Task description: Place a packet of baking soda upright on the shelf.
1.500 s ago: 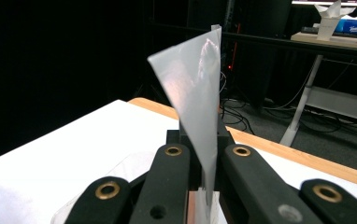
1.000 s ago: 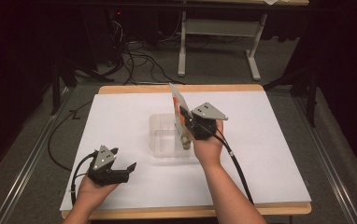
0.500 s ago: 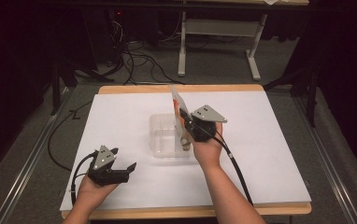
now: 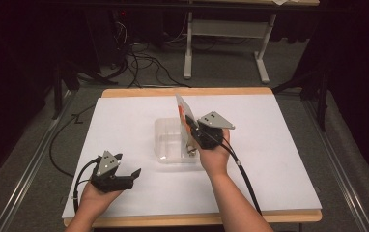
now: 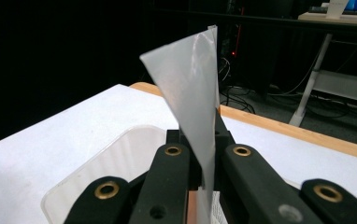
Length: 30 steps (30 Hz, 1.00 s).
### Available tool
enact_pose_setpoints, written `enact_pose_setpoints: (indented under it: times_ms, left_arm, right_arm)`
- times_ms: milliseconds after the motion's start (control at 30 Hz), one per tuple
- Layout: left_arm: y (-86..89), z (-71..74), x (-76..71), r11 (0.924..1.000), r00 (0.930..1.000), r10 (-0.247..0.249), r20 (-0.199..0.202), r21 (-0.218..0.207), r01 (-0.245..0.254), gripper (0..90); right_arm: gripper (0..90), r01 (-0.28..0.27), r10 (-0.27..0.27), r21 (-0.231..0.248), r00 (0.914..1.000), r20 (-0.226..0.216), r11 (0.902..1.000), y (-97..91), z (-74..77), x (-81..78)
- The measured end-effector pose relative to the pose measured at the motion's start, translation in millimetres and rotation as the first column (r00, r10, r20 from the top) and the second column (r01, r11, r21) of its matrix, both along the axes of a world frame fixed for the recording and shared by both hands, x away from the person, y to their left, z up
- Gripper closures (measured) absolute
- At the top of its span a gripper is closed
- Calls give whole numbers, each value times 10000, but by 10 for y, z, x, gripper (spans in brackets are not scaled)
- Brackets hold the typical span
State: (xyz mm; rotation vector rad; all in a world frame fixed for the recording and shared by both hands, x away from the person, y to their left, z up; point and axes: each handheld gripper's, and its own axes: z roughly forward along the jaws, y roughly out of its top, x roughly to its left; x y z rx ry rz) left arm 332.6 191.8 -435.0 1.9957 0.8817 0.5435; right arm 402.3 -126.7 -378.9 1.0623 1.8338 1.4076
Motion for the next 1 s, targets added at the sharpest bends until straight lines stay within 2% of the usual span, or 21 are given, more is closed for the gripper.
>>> enact_pose_setpoints:
  times_ms: [267,367,400,533,1000]
  left_arm:
    - [-9,-10,8,10000,10000,-31,-13,19,31,147]
    - [-11,-11,16,10000,10000,-74,-38,58,74,147]
    - [-10,-10,15,10000,10000,-69,-27,32,69,147]
    - [-1,-3,11,10000,10000,-50,-25,-6,50,146]
    - [-17,-8,8,9999,9999,-125,-28,31,125,146]
  right_arm:
    - [900,-26,27,122,10000,-55,9999,-2,-44,-32]
    - [900,-89,89,31,9999,-66,10000,7,-63,-44]
    - [900,-108,107,-69,9998,-150,9999,19,-110,-58]
    - [900,-104,105,77,9998,-192,9999,11,-153,-99]
    - [899,-215,211,-140,9995,-242,9997,-2,-240,-229]
